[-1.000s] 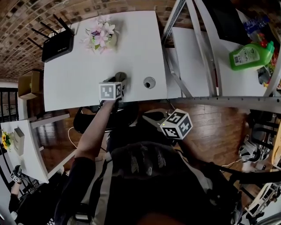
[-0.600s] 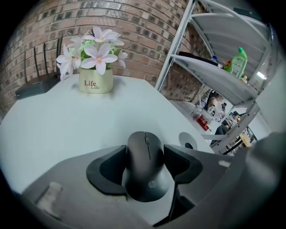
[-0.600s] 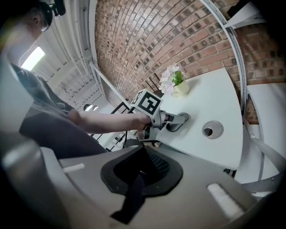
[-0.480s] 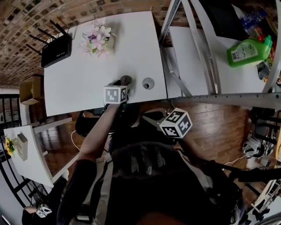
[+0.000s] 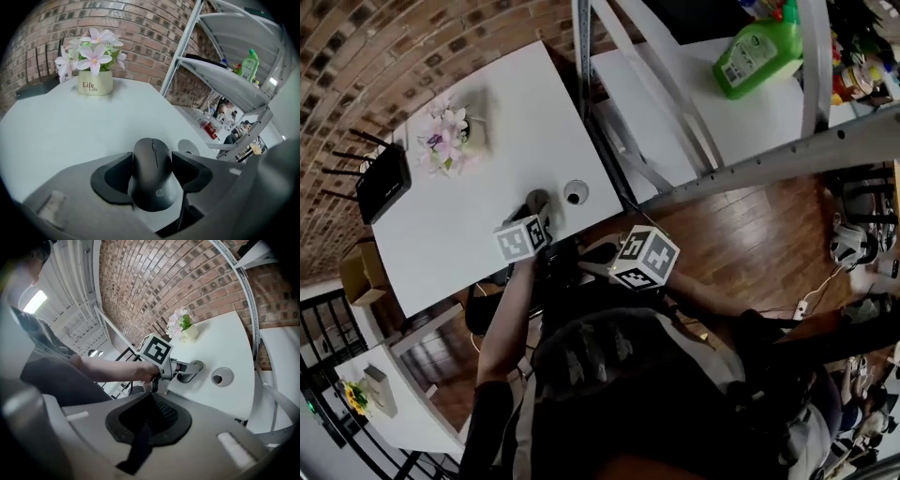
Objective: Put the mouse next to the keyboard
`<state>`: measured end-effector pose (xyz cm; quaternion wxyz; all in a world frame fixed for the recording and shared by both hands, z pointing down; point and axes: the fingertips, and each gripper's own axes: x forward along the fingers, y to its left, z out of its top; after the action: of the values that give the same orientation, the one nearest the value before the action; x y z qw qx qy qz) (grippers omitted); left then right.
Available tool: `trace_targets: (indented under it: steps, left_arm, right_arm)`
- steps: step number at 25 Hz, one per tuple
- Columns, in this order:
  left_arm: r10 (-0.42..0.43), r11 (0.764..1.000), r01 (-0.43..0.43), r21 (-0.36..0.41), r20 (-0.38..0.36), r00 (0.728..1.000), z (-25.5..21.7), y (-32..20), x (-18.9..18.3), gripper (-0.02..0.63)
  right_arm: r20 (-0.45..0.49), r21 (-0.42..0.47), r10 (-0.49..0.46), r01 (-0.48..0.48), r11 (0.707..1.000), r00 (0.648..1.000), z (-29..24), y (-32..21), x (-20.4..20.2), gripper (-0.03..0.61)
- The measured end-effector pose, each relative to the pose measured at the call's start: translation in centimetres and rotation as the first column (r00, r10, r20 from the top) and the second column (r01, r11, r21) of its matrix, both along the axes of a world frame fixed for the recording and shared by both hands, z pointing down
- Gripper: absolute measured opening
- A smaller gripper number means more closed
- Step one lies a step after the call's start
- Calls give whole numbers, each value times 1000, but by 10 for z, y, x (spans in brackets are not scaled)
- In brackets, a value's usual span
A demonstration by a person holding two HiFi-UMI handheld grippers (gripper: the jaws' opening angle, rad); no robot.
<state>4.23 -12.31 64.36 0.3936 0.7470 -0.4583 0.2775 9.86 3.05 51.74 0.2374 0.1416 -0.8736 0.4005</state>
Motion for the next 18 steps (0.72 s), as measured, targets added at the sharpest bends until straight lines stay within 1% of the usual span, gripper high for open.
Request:
trace_targets:
  steps: [2, 5, 9, 11, 15, 18]
  left_arm:
    - [-15, 1000, 15, 0, -9, 1000, 1, 1, 1, 270]
    - [14, 1000, -14, 1, 8, 1000, 1, -3, 5, 270]
    - [19, 999, -20, 28, 17, 1000, 0, -1, 10, 262]
    - [40, 998, -41, 42, 32, 999, 0, 0, 13, 265]
    - [74, 997, -74, 33, 22, 997, -1, 2, 22, 264]
    - [87, 995, -88, 40, 32, 996, -2, 3, 21, 261]
  right_arm:
    - [0, 4, -7, 7, 1000, 1000, 0, -1, -2, 5]
    - [4, 20, -6, 6, 1000, 1000, -4, -6, -3, 5]
    - [2, 27, -3, 3, 1000, 1000, -4, -7, -1, 5]
    - [1, 25, 2, -2, 1000, 1000, -4, -7, 1, 5]
    - [0, 27, 9, -9, 1000, 1000, -6, -6, 4, 5]
    - [-2, 25, 0, 0, 1000, 1000, -6, -4, 3, 5]
